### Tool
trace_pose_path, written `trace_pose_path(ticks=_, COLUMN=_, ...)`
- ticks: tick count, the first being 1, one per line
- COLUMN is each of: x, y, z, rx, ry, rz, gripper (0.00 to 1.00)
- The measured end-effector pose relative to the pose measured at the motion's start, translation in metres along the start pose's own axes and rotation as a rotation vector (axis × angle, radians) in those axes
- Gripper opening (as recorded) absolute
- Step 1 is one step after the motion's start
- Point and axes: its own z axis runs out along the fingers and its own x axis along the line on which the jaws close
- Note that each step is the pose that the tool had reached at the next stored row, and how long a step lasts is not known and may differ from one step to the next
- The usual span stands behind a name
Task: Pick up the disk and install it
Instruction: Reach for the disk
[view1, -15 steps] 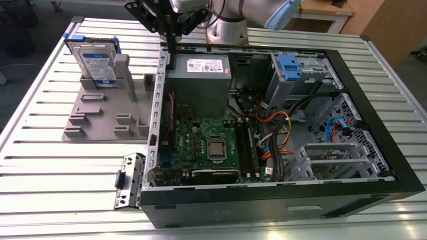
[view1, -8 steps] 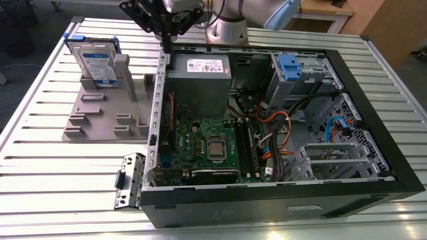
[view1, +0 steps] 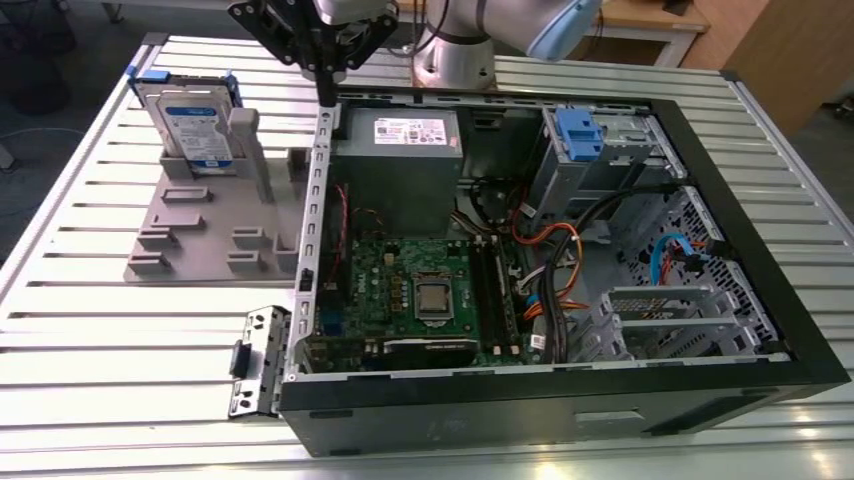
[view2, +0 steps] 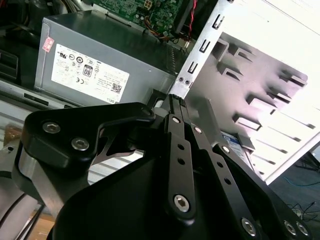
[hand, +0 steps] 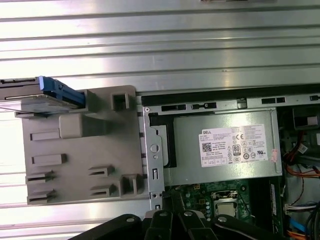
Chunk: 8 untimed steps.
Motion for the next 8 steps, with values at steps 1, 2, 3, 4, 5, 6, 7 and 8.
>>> trace_pose_path(ticks=1, x=0.0009, y=-0.0001, z=0.0, rx=0.0001, ry=0.0, rz=0.0, gripper=0.1)
trace_pose_path(ticks=2, x=0.002, y=-0.0001, z=-0.0001, rx=0.0001, ry=0.0001, rz=0.0, gripper=0.1)
trace_pose_path(ticks=3, x=0.003, y=-0.0002, z=-0.0001, rx=0.0001, ry=0.0, rz=0.0, gripper=0.1)
trace_pose_path(ticks=4, x=0.0039, y=-0.0003, z=-0.0001, rx=0.0001, ry=0.0, rz=0.0, gripper=0.1)
trace_pose_path(ticks=5, x=0.0048, y=-0.0004, z=-0.0001, rx=0.0, ry=0.0, rz=0.0, gripper=0.1)
trace_pose_path(ticks=6, x=0.0058, y=-0.0004, z=-0.0001, rx=0.0, ry=0.0, rz=0.0, gripper=0.1)
trace_pose_path(ticks=7, x=0.0069, y=-0.0005, z=-0.0002, rx=0.0, ry=0.0, rz=0.0, gripper=0.1)
trace_pose_path(ticks=8, x=0.008, y=-0.0006, z=-0.0002, rx=0.0001, ry=0.0001, rz=0.0, gripper=0.1)
